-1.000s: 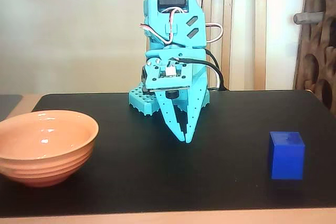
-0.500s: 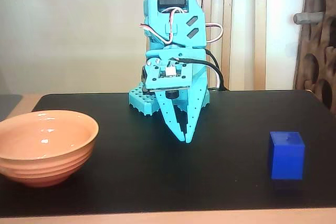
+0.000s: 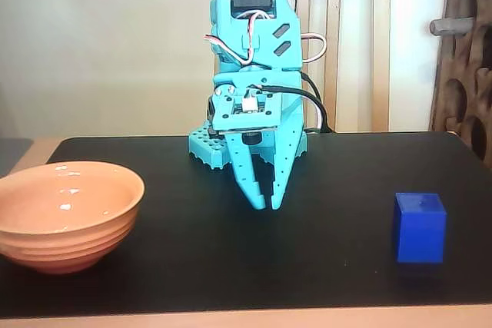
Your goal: Place the blue cube in the orange bowl.
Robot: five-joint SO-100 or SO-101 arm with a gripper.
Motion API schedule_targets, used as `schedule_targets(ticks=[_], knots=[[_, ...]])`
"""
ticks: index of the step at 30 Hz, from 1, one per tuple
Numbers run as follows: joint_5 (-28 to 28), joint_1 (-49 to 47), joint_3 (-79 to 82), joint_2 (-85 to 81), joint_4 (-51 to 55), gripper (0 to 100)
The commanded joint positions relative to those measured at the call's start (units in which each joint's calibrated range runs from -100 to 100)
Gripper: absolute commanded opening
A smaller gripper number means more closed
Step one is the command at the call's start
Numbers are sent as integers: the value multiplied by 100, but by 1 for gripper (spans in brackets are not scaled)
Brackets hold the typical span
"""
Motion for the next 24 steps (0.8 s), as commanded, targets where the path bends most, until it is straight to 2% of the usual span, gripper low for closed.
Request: schedule_targets(ticks=[1, 7, 24], knots=[[-44, 101, 54, -102, 28, 20], [-65, 111, 54, -102, 28, 31], [-18, 101, 54, -102, -7, 32]])
